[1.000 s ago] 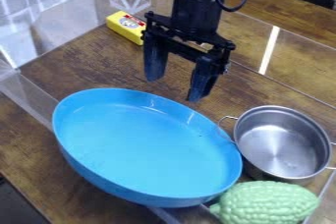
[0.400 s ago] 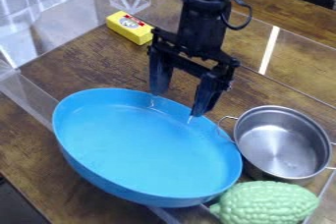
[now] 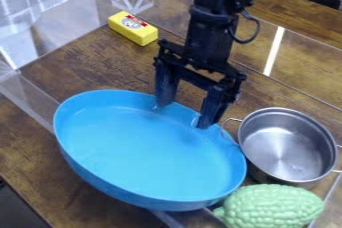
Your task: Put the white object in the blue tray
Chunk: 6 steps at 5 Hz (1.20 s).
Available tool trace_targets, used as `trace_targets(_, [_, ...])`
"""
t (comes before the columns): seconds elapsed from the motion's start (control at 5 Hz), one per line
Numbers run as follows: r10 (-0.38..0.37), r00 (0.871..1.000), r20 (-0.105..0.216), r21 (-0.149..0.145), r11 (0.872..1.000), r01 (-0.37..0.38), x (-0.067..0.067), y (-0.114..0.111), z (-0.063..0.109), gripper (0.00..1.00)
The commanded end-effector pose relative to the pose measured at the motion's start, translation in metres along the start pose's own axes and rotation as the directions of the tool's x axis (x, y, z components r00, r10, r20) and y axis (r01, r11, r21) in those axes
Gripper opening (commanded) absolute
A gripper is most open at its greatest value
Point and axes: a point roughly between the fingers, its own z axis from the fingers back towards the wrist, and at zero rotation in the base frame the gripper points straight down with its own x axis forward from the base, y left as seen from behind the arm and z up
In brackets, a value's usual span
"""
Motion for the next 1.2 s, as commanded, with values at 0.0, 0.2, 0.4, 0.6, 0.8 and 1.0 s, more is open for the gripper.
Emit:
trace_targets(0.0, [-0.021,0.999,0.034,0.0,1.0,0.021,0.003,-0.008,0.007,1.0])
trace_targets(0.2, [-0.021,0.999,0.024,-0.003,1.0,0.021,0.004,-0.011,0.001,1.0])
trace_targets(0.4, [-0.013,0.999,0.036,-0.011,1.0,0.013,0.008,-0.017,-0.002,1.0])
trace_targets(0.6, [-0.015,0.999,0.052,-0.016,1.0,0.015,0.012,-0.023,-0.003,1.0])
trace_targets(0.8, [-0.022,0.997,0.07,-0.019,1.0,0.023,0.015,-0.027,-0.004,1.0])
trace_targets(1.0, [-0.034,0.995,0.098,-0.024,0.999,0.037,0.019,-0.032,-0.004,1.0])
